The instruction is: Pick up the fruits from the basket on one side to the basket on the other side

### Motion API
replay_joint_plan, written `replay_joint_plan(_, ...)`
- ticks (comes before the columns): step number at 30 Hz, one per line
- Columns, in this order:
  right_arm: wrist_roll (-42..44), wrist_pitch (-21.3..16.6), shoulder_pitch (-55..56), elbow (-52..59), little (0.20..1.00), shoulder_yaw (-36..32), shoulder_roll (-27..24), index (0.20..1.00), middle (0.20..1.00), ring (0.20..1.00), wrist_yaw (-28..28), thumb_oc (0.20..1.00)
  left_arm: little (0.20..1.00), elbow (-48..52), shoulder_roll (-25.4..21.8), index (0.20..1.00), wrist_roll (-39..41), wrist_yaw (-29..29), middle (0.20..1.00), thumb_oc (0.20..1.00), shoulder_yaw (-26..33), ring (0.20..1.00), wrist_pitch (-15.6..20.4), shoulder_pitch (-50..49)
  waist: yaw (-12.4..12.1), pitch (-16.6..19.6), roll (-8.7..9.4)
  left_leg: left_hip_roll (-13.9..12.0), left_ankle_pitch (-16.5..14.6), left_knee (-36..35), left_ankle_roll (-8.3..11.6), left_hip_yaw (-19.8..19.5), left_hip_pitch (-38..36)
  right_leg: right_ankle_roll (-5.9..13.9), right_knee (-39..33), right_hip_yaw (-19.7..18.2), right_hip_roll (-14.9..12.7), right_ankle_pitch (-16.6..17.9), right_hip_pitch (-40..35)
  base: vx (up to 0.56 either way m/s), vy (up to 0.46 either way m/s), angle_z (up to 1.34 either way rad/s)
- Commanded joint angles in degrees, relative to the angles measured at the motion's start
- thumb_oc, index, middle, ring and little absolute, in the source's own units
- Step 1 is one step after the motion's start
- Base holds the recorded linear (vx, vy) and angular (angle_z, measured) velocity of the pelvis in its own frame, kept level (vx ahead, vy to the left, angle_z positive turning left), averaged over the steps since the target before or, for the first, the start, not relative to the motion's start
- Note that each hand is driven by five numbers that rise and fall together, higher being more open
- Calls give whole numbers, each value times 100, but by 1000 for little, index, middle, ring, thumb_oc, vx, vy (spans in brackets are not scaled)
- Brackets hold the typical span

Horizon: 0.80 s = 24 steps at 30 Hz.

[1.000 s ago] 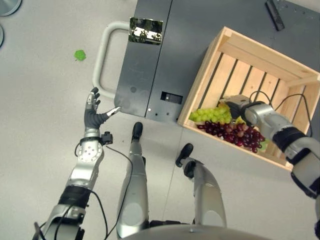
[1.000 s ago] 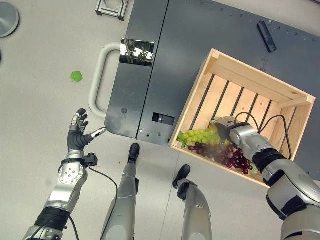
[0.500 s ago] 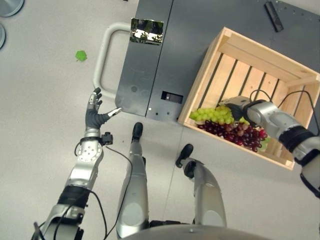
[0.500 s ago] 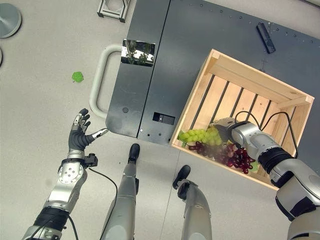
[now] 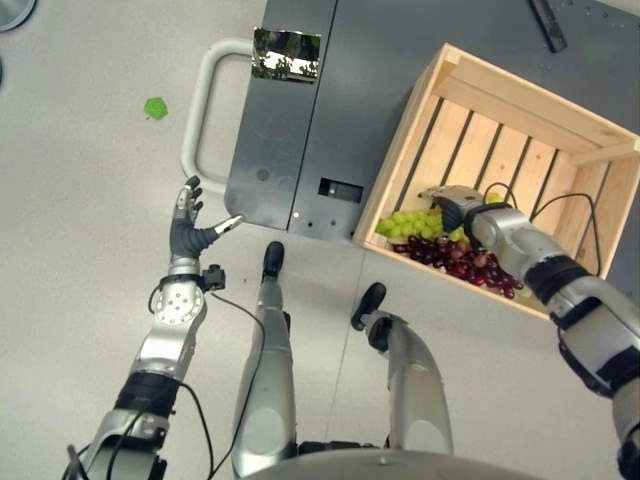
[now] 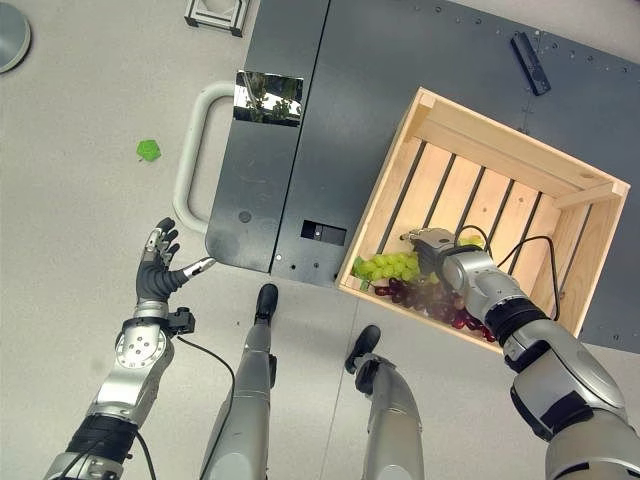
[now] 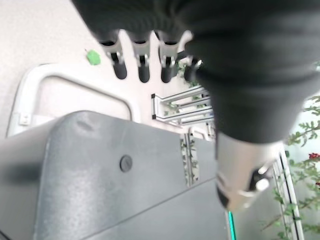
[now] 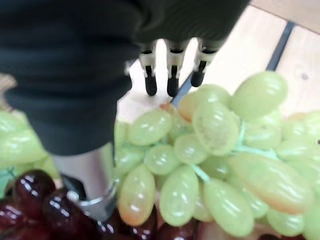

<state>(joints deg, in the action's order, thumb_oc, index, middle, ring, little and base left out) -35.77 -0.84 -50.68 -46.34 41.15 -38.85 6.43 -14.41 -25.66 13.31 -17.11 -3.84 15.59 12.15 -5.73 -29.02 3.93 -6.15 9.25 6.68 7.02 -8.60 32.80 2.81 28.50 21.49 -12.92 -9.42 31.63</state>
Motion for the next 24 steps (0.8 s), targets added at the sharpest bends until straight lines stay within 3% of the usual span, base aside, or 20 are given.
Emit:
replay_joint_plan(1, -18, 131, -139, -467, 1000, 278, 113, 1000, 1000, 1000, 42, 1000, 1000, 533, -42, 1000, 101, -81, 1000, 1000, 3, 1000, 168, 133, -77, -77, 52, 15, -673, 451, -166, -25, -237, 327, -866, -66, 23, 342, -285, 0, 0, 0)
replay_joint_plan(3, -94, 150, -199, -533, 1000, 337, 159, 1000, 1000, 1000, 78, 1000, 1000, 534, -40, 1000, 107, -76, 1000, 1000, -9, 1000, 164, 138, -71, -77, 46, 19, -680, 464, -168, -23, -232, 326, -856, -78, 21, 338, -271, 0, 0, 0)
replay_joint_plan(4, -165, 186, -304, -578, 580, 388, 220, 580, 580, 580, 82, 580, 1000, 520, -37, 1000, 106, -90, 1000, 1000, -27, 1000, 155, 155, -67, -77, 41, 25, -688, 476, -172, -22, -237, 323, -851, -95, 21, 342, -273, 0, 0, 0)
replay_joint_plan(5, -211, 187, -362, -585, 473, 418, 252, 473, 473, 473, 72, 473, 1000, 509, -36, 1000, 103, -97, 1000, 1000, -38, 1000, 150, 171, -64, -77, 38, 28, -691, 483, -172, -21, -238, 325, -845, -107, 21, 342, -265, 0, 0, 0)
replay_joint_plan(6, -231, 187, -397, -581, 200, 438, 272, 200, 200, 200, 64, 200, 1000, 495, -36, 1000, 100, -97, 1000, 1000, -43, 1000, 146, 174, -63, -77, 38, 32, -694, 485, -172, -17, -238, 326, -848, -118, 20, 343, -271, 0, 0, 0)
replay_joint_plan(24, -343, 150, -567, -176, 200, 473, 94, 200, 200, 200, 126, 200, 1000, 467, -20, 1000, 117, -78, 1000, 1000, 15, 1000, 141, 163, -54, -77, 104, 33, -710, 476, -169, -10, -304, 355, -900, -125, 17, 382, -346, 0, 0, 0)
